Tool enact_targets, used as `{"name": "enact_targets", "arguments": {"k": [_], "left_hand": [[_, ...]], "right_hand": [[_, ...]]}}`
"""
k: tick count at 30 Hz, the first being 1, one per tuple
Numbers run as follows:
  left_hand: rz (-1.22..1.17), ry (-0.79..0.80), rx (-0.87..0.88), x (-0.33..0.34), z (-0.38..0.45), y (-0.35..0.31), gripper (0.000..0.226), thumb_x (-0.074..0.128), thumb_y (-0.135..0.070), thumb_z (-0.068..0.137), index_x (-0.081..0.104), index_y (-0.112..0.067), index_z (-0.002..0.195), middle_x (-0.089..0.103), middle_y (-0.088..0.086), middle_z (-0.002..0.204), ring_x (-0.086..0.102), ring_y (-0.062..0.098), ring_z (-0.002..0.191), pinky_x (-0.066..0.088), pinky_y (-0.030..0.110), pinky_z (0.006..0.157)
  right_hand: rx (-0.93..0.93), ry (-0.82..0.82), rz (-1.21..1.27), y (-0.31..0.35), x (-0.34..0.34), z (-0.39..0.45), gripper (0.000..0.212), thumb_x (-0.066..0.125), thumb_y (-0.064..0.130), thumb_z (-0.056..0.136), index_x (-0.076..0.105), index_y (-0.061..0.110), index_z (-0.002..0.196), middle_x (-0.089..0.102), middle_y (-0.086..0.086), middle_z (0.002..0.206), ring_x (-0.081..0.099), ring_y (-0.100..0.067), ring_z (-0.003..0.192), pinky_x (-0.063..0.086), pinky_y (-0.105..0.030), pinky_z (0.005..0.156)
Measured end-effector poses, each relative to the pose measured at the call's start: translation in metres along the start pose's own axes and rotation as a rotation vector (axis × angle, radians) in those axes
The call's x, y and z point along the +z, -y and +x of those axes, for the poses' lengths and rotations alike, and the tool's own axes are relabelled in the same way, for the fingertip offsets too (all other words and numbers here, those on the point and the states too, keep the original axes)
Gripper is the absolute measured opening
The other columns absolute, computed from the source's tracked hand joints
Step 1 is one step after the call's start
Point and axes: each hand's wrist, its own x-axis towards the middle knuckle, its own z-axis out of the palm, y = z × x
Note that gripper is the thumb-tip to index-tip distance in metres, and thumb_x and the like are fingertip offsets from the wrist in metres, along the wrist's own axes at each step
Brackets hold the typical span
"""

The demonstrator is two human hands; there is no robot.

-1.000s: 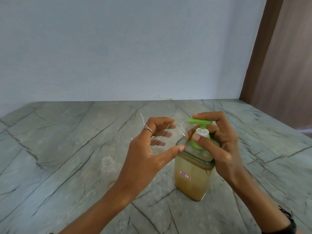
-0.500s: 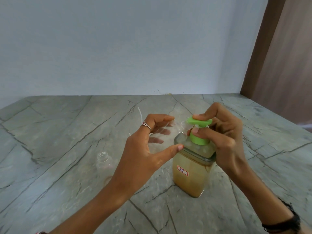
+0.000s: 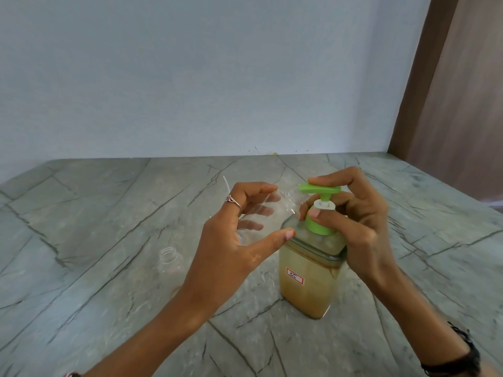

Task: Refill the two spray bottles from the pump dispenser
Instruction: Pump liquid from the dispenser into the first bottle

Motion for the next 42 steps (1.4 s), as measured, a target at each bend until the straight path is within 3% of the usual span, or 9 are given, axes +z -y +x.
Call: {"name": "enact_targets", "arguments": {"k": [5,9,13,17,24,30,36,42], "left_hand": [[0.006,0.011,-0.001,0.001,0.0,0.001,0.045,0.071,-0.041,0.067,0.052,-0.038,0.107,0.062,-0.021,0.11,0.063,0.002,0.1,0.05,0.013,0.077],[-0.001,0.016,-0.009,0.002,-0.002,0.001,0.045,0.071,-0.041,0.067,0.052,-0.037,0.108,0.063,-0.021,0.11,0.062,0.002,0.1,0.05,0.013,0.078],[-0.011,-0.002,-0.012,0.001,-0.001,0.001,0.045,0.071,-0.041,0.067,0.052,-0.037,0.108,0.063,-0.021,0.11,0.063,0.003,0.1,0.05,0.014,0.078],[-0.021,-0.005,-0.017,0.001,-0.001,0.0,0.046,0.071,-0.041,0.066,0.052,-0.039,0.108,0.063,-0.021,0.11,0.063,0.003,0.101,0.051,0.015,0.078],[-0.023,-0.001,-0.017,-0.001,-0.001,-0.002,0.045,0.071,-0.041,0.066,0.052,-0.039,0.107,0.063,-0.021,0.109,0.063,0.002,0.099,0.051,0.017,0.079],[-0.007,0.001,-0.009,-0.002,-0.001,-0.002,0.044,0.07,-0.042,0.067,0.051,-0.04,0.107,0.062,-0.022,0.11,0.062,0.002,0.099,0.052,0.016,0.078],[-0.005,-0.001,-0.005,-0.002,-0.001,-0.001,0.045,0.07,-0.041,0.068,0.051,-0.037,0.108,0.062,-0.02,0.11,0.062,0.003,0.1,0.051,0.015,0.078],[0.0,0.008,0.002,-0.001,-0.002,-0.002,0.045,0.07,-0.04,0.068,0.051,-0.036,0.109,0.062,-0.02,0.11,0.062,0.002,0.1,0.051,0.014,0.078]], "right_hand": [[0.018,-0.03,-0.032,0.002,0.0,0.006,0.027,0.06,0.005,0.066,0.058,0.032,0.065,0.069,0.004,0.069,0.065,-0.018,0.061,0.047,-0.026,0.055],[0.003,-0.024,-0.048,0.003,0.0,0.005,0.028,0.061,0.006,0.066,0.058,0.034,0.067,0.067,0.007,0.065,0.062,-0.007,0.058,0.044,-0.018,0.053],[-0.029,0.013,-0.036,0.003,-0.001,-0.002,0.023,0.061,0.022,0.073,0.059,0.036,0.091,0.069,-0.006,0.075,0.067,-0.021,0.069,0.053,-0.036,0.06],[-0.066,0.056,-0.139,-0.001,-0.003,-0.005,0.029,0.057,0.026,0.081,0.054,0.042,0.104,0.071,0.002,0.082,0.068,-0.021,0.074,0.055,-0.045,0.063],[-0.07,0.129,-0.199,0.001,-0.007,-0.008,0.047,0.061,0.032,0.079,0.047,0.051,0.119,0.064,0.028,0.107,0.063,-0.001,0.102,0.049,-0.013,0.078],[0.003,0.12,-0.125,0.002,-0.007,-0.007,0.039,0.065,0.033,0.076,0.054,0.051,0.108,0.072,0.009,0.09,0.069,-0.011,0.085,0.056,-0.025,0.071],[0.043,0.102,-0.05,0.001,-0.006,-0.007,0.034,0.066,0.032,0.074,0.058,0.047,0.102,0.071,-0.005,0.087,0.069,-0.019,0.083,0.056,-0.038,0.073],[0.067,0.025,0.067,0.0,-0.002,-0.006,0.031,0.07,0.024,0.065,0.065,0.039,0.092,0.071,-0.003,0.079,0.068,-0.016,0.075,0.053,-0.025,0.064]]}}
